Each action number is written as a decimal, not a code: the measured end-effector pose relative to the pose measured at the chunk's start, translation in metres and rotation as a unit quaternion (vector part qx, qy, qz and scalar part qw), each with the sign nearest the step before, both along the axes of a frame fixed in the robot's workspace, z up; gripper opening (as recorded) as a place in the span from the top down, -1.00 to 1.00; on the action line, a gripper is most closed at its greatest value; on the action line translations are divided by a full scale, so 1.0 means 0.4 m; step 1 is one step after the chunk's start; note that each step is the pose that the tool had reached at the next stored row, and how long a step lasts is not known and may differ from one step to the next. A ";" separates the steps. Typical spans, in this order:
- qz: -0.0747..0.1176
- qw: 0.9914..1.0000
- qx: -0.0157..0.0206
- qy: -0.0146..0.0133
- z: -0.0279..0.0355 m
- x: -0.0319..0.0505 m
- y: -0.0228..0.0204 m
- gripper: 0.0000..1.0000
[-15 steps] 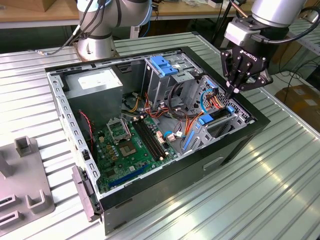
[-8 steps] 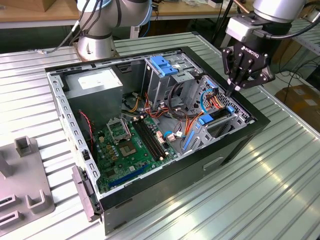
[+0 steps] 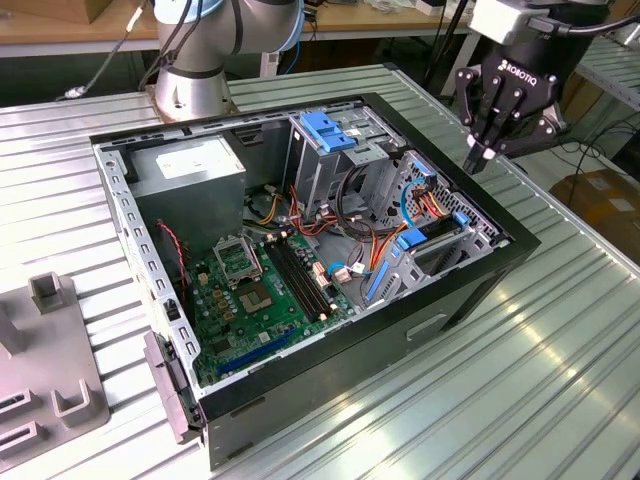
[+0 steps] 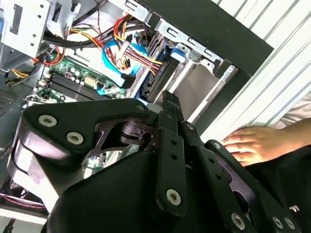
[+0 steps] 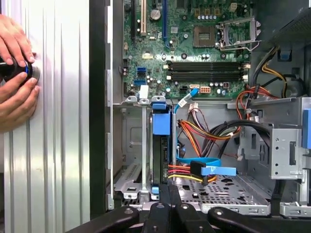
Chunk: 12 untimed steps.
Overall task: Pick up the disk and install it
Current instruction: 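Insert the second disk wire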
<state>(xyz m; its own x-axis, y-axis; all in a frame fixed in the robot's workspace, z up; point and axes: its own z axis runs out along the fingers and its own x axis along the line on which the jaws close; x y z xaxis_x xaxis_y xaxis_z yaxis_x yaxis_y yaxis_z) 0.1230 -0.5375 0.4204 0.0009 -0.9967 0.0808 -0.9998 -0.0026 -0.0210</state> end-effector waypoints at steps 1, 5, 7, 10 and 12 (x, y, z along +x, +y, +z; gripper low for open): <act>0.002 1.000 -0.002 0.000 -0.001 -0.005 0.002 0.80; 0.005 1.000 -0.003 0.000 -0.010 -0.032 0.005 0.80; 0.005 1.000 -0.004 0.000 -0.020 -0.051 0.012 0.80; 0.006 1.000 -0.007 0.000 -0.030 -0.062 0.041 0.80; 0.006 1.000 -0.011 0.000 -0.038 -0.063 0.070 0.80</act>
<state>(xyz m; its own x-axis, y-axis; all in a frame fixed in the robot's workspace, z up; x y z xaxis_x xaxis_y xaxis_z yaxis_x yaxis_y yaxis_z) 0.0977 -0.5094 0.4053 0.0120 -0.9946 0.1033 -0.9997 -0.0142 -0.0207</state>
